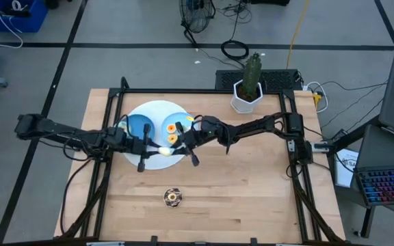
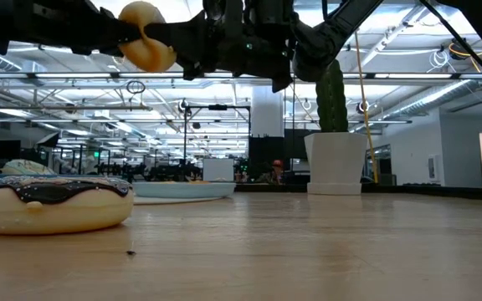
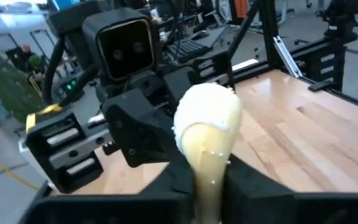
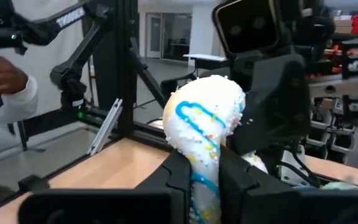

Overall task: Pick & Place donuts
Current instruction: Put the large white donut on the blue plate

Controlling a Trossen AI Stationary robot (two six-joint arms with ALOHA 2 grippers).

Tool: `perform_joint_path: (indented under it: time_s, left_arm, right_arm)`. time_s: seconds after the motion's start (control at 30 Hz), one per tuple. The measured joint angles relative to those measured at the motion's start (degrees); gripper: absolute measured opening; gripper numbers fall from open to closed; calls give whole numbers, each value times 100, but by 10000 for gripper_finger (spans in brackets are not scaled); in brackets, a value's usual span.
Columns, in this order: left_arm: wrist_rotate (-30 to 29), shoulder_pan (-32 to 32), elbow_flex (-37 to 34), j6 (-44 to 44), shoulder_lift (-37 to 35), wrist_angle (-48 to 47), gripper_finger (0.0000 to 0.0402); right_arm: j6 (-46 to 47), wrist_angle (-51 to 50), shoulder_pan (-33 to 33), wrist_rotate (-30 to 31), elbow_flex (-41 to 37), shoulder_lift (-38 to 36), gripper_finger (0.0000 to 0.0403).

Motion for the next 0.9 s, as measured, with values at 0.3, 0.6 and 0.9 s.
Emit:
perform_joint_path:
  time_s: [0.3, 0.6, 0.9]
  left_arm:
    - [-1175, -50, -3, 533, -924, -575, 30]
    - [-3403, -37, 0, 714, -1441, -1381, 25]
    - [-4059, -23, 13, 706, -1478, -1443, 18]
  right_arm:
    - [419, -74, -77, 193, 28, -5, 99]
    - [1344, -543, -298, -38, -5, -47, 156]
    - [1518, -792, -375, -412, 0, -34, 164]
